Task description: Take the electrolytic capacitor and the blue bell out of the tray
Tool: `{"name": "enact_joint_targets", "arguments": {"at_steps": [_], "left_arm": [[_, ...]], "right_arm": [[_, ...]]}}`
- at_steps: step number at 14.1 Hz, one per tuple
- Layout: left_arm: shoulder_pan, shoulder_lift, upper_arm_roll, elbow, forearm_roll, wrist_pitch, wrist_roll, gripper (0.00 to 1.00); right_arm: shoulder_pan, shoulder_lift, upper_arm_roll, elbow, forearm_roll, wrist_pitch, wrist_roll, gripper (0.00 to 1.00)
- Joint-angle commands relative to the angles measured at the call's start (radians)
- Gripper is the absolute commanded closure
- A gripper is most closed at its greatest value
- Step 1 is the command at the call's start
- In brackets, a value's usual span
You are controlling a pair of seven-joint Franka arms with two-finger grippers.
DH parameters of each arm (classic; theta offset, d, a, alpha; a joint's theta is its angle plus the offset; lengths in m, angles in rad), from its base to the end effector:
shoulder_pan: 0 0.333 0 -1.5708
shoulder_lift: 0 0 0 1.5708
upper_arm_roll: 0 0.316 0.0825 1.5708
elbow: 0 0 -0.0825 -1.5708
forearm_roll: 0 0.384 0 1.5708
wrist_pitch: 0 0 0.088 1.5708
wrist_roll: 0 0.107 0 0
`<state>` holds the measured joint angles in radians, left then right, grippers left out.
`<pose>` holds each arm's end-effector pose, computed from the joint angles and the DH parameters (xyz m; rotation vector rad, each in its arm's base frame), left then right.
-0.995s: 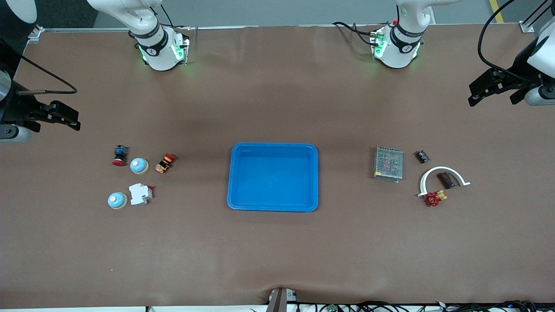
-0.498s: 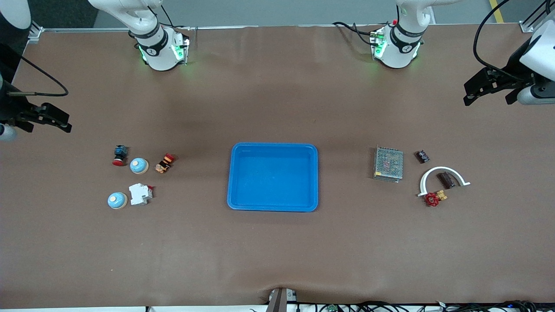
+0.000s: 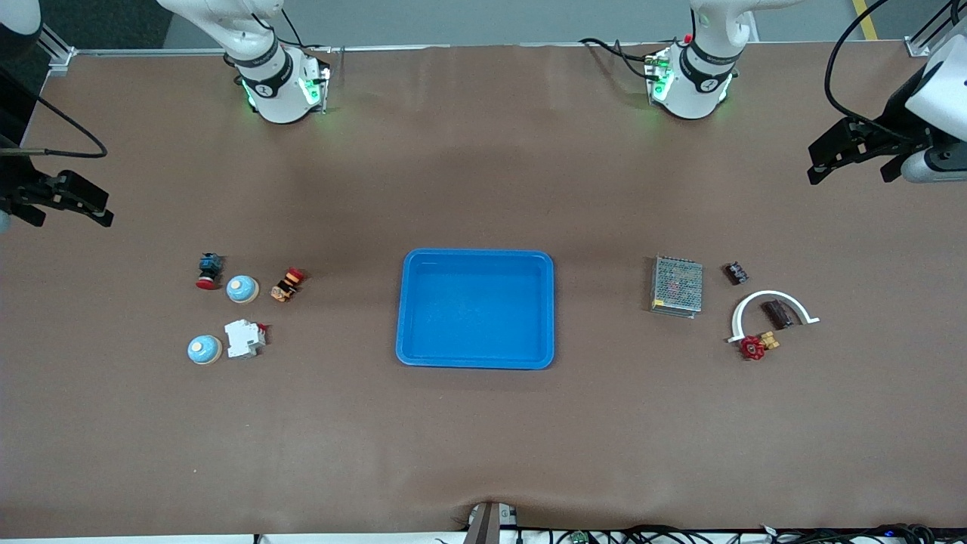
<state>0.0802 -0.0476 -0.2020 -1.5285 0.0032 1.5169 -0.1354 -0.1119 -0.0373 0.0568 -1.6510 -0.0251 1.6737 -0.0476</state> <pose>0.5302 -0.0676 0.6649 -3.1328 -0.0217 -0.0570 0.5512 -0.0323 0.6163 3.1101 -0.0088 0.0909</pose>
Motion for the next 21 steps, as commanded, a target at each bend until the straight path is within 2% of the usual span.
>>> {"name": "enact_joint_targets", "arguments": {"at_steps": [1, 9, 12, 16, 21], "left_arm": [[0.000, -0.003, -0.002, 0.004, -0.003, 0.006, -0.006, 0.00], [0.006, -0.002, 0.003, 0.019, -0.002, 0.000, -0.004, 0.00], [0.009, -0.002, 0.009, 0.019, -0.002, 0.000, -0.004, 0.00], [0.007, 0.018, 0.013, 0.019, 0.000, -0.003, -0.004, 0.00], [0.003, 0.023, 0.010, 0.019, 0.035, -0.018, -0.004, 0.00]], "right_arm": [[-0.025, -0.038, 0.023, -0.032, 0.014, 0.011, -0.012, 0.00], [-0.015, -0.033, 0.011, -0.027, 0.014, 0.009, -0.012, 0.00], [0.076, -0.030, -0.089, -0.024, 0.014, 0.008, -0.012, 0.00], [0.032, -0.032, -0.048, -0.023, 0.016, 0.011, -0.012, 0.00], [0.051, -0.029, -0.052, -0.004, 0.014, 0.011, -0.011, 0.00]]}}
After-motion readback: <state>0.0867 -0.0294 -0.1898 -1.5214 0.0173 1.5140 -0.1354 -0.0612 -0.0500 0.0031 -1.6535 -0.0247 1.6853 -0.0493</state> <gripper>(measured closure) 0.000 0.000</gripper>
